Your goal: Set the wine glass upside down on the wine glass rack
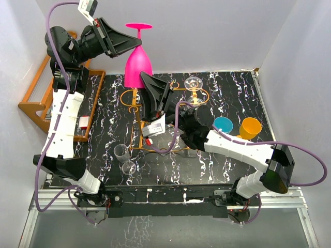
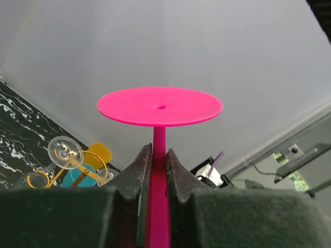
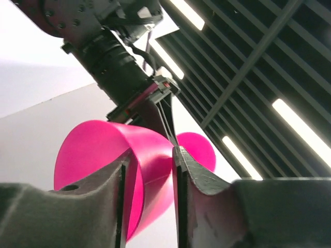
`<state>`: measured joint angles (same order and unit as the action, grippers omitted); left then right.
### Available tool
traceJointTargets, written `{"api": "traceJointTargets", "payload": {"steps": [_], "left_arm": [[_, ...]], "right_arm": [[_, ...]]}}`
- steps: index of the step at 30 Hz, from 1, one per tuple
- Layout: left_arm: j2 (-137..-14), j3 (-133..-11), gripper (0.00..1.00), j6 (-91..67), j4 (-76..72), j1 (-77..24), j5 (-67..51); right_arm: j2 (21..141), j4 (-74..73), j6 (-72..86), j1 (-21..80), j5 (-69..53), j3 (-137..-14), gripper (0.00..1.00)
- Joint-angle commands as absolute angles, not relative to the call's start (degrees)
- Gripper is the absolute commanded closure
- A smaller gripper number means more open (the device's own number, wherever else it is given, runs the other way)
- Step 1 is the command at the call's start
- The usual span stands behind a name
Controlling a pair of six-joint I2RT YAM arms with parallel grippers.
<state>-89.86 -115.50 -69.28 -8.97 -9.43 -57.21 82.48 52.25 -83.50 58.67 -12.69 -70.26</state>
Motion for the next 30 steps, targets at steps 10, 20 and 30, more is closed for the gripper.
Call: {"api": "traceJointTargets", "payload": {"steps": [10,20,30], "left_arm": [[-88.5,-129.4,1.00,-41.7,6.9,-11.8,-57.6],[-84.8,-131.1,1.00,-13.7,18.8,-11.7,-42.7],[-72.5,-116.5,1.00,1.7,23.9,-11.7,-31.9]], "right_arm": [[79.7,48.2,-80.8,58.1,-12.8,-68.3,0.04],[74.2,47.7,-77.3,58.1,-12.3,-63.3,0.02],[65.5,32.1,-41.1,58.4,6.3,-69.4,0.01]]}}
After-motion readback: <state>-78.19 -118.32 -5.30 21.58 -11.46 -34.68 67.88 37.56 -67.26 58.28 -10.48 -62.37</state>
